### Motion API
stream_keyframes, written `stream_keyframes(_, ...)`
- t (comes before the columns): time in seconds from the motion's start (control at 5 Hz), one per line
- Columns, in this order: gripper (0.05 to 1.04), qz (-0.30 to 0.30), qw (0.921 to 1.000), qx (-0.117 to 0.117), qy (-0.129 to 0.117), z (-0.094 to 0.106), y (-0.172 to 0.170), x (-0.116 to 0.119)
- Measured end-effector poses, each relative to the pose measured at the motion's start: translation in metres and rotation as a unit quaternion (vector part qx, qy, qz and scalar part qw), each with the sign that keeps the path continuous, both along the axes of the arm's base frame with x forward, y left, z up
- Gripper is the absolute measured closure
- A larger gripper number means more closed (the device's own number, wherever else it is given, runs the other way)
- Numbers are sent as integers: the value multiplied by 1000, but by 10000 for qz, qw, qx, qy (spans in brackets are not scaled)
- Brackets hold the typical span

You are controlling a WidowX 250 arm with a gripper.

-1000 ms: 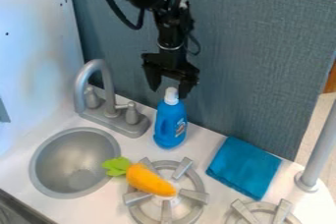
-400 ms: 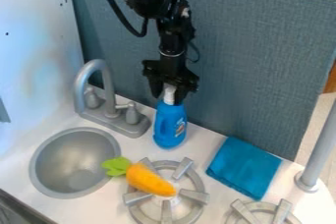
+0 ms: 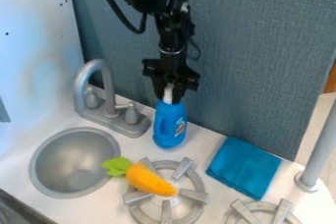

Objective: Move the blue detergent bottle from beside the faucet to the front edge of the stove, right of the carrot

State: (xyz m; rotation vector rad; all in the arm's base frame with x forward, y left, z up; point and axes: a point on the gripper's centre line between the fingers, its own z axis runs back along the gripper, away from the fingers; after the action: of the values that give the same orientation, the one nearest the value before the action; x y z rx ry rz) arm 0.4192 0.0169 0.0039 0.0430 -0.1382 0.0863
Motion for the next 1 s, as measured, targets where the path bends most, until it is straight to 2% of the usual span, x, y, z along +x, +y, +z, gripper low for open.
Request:
stream_keyframes(0.2,605,27,9996,-161,-208,30,-5,-4)
stream_keyframes(0.4,605,-42,9985,-305,-448,59,-11,-22)
stream_keyframes(0.6,605,-102,9977,-385,-542,68,-17,-52)
stream_keyframes(0.8,605,-490,9966,-411,-528,53,-55,-85)
stream_keyframes(1.0,605,-763,9951,-414,-483,46,-77,-114)
